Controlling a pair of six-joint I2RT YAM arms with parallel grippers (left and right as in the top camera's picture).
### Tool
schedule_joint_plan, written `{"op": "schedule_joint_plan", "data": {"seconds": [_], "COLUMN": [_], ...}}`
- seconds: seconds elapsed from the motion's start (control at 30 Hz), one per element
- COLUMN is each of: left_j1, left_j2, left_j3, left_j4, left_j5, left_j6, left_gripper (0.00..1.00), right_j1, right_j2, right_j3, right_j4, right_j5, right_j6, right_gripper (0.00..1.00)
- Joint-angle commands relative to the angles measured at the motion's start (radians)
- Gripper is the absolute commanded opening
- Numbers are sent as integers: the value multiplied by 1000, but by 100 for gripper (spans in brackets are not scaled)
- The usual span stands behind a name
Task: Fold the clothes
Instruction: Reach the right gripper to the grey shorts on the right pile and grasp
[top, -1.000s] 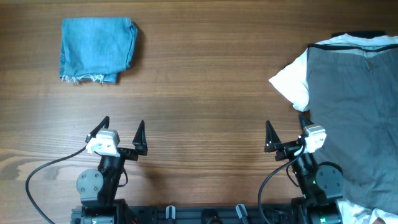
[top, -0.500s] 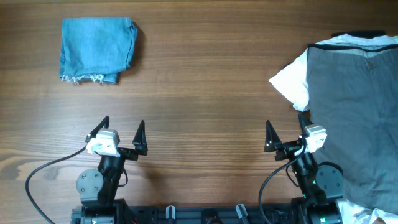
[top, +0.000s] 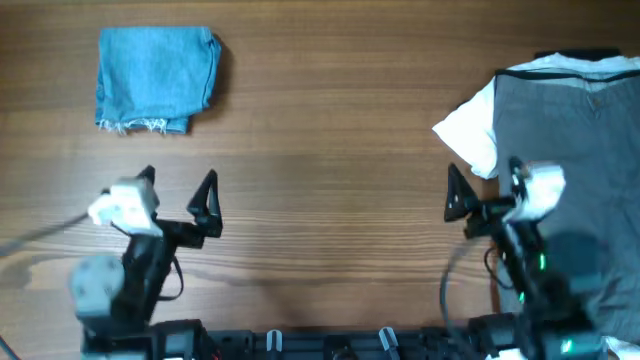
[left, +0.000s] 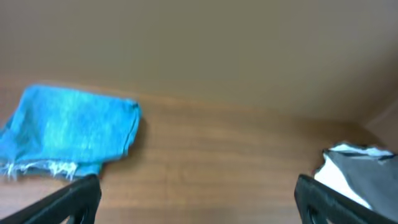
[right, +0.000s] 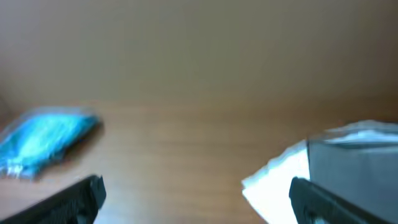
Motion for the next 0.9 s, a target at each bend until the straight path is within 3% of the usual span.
{"op": "schedule_joint_plan", "data": {"seconds": [0.0, 0.17, 0.23, 0.3, 0.37, 0.4, 0.47, 0.6, 0.87], "left_j1": [-6, -6, -6, -6, -6, -6, -6, -6, -6], "left_j2": [303, 592, 628, 642, 638, 638, 639, 640, 642], "left_j3": [306, 484, 484, 484, 484, 485, 484, 484, 484], "left_j4": [-229, -418, -417, -417, -418, -416, -421, -420, -423], "left_j5": [31, 45, 45, 49, 99, 129, 146, 146, 147], "left_j6": [-16, -15, -15, -18, -19, -19, -19, -19, -19], "left_gripper": [100, 100, 100, 100, 100, 100, 100, 100, 100], "right_j1": [-3, -3, -5, -22, -87, -124, -219, -320, -329], "right_j2": [455, 1015, 1106, 1152, 1199, 1228, 1316, 1498, 1733], "right_j3": [374, 826, 895, 912, 912, 912, 912, 912, 911], "right_j4": [-269, -518, -518, -448, -372, -349, -309, -223, -95], "right_j5": [-65, -234, -268, -217, 120, 171, 135, 144, 148], "right_j6": [-1, -64, -70, -70, 119, 142, 146, 165, 140], "right_gripper": [100, 100, 100, 100, 100, 100, 99, 80, 66]}}
